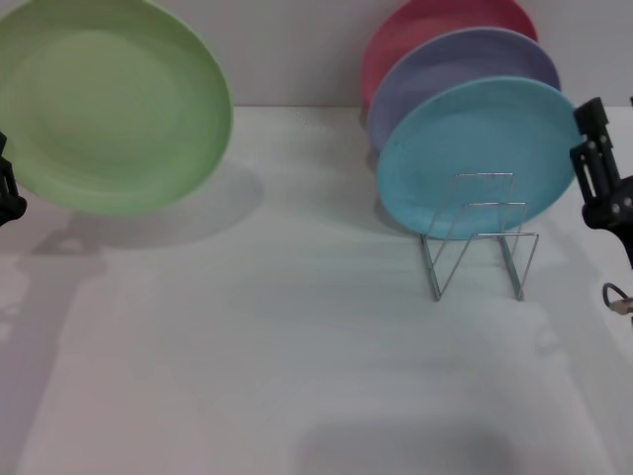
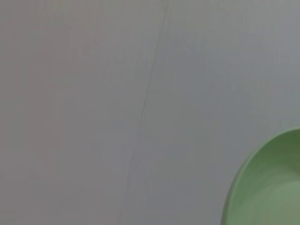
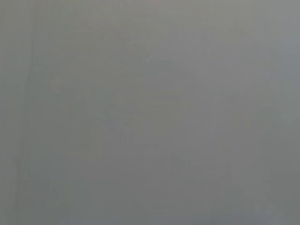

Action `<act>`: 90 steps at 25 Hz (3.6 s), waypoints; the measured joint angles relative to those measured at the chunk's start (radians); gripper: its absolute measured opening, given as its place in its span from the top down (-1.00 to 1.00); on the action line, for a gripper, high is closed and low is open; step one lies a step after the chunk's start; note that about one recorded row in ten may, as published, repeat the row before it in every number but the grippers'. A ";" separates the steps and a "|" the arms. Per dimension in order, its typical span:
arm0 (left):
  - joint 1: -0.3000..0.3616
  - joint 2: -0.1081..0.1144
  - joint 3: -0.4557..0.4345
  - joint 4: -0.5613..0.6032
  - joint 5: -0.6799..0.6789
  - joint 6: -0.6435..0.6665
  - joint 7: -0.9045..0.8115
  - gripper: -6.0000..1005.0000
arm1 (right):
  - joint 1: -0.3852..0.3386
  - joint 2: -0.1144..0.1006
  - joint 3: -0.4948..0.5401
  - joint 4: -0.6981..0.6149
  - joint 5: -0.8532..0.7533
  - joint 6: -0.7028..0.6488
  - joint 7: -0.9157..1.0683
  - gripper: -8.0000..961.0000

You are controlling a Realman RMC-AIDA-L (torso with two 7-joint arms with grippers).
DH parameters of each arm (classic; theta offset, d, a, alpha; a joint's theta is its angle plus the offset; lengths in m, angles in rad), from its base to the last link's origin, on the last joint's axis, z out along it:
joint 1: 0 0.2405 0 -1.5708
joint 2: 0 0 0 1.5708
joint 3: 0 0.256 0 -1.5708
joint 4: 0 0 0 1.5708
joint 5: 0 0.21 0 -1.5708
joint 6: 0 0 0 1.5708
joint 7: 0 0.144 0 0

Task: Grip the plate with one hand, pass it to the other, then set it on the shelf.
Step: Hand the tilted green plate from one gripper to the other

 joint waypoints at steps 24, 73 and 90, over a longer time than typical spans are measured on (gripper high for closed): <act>0.004 -0.010 0.102 -0.033 -0.011 -0.036 0.143 0.89 | 0.056 0.005 -0.130 0.164 -0.009 0.187 -0.089 -0.20; 0.013 -0.010 0.572 0.127 -0.440 -0.055 0.655 0.87 | 0.146 0.005 -0.092 0.134 -0.012 0.532 -0.082 -0.20; 0.011 -0.010 0.575 0.158 -0.469 -0.072 0.688 0.86 | 0.156 0.005 -0.092 0.131 -0.014 0.541 -0.084 -0.20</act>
